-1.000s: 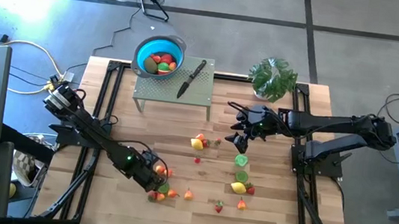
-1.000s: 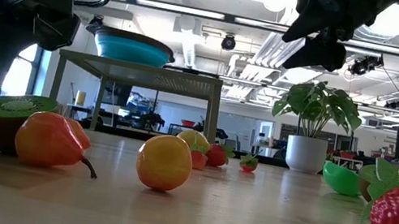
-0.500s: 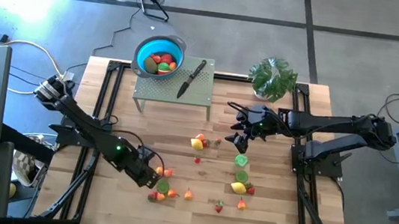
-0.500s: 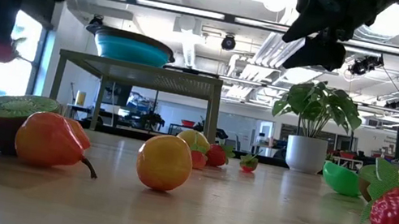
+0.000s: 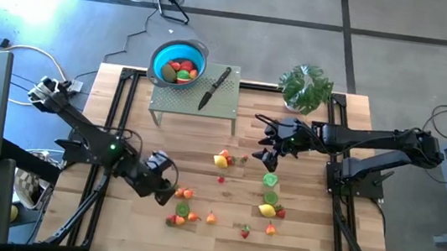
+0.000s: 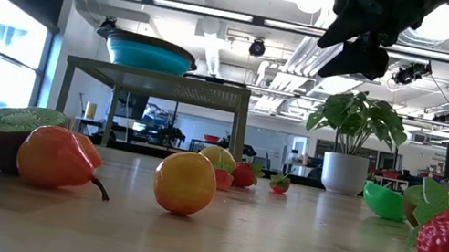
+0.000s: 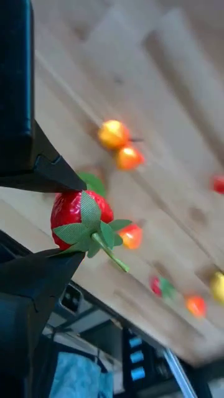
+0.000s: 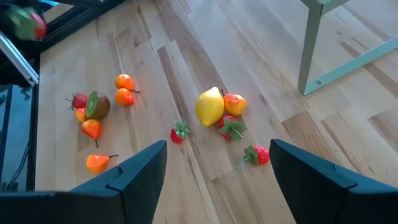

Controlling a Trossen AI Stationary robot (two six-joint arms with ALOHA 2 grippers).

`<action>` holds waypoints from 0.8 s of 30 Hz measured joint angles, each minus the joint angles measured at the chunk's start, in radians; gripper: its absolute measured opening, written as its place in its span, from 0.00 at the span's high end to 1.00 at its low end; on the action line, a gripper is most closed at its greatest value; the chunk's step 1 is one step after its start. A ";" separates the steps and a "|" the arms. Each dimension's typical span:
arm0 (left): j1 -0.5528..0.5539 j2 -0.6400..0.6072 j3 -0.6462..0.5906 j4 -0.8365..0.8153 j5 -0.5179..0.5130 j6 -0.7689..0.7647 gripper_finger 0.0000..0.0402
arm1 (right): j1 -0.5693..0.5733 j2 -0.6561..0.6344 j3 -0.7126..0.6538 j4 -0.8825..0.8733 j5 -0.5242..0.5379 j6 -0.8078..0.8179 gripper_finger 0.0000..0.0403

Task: Pick & Place Fruit
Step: Put the strawberry into the strainer bowl on the shelf

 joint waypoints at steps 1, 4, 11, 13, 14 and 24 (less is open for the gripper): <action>0.000 -0.013 0.008 -0.001 -0.024 0.024 0.67 | 0.000 0.000 0.000 0.000 0.004 0.000 0.31; 0.010 -0.050 0.037 -0.013 -0.080 0.086 0.67 | 0.000 0.000 0.000 0.000 0.021 0.002 0.31; 0.114 -0.115 0.126 -0.110 -0.096 0.246 0.67 | 0.000 0.000 0.000 0.000 0.077 0.054 0.31; 0.159 -0.123 0.153 -0.141 -0.095 0.316 0.67 | 0.000 0.000 0.000 0.001 0.099 0.075 0.31; 0.181 -0.126 0.166 -0.151 -0.096 0.350 0.67 | 0.000 0.000 0.000 0.001 0.108 0.084 0.31; 0.465 -0.126 0.311 -0.209 -0.134 0.670 0.67 | 0.000 0.000 0.000 0.068 0.130 0.095 0.31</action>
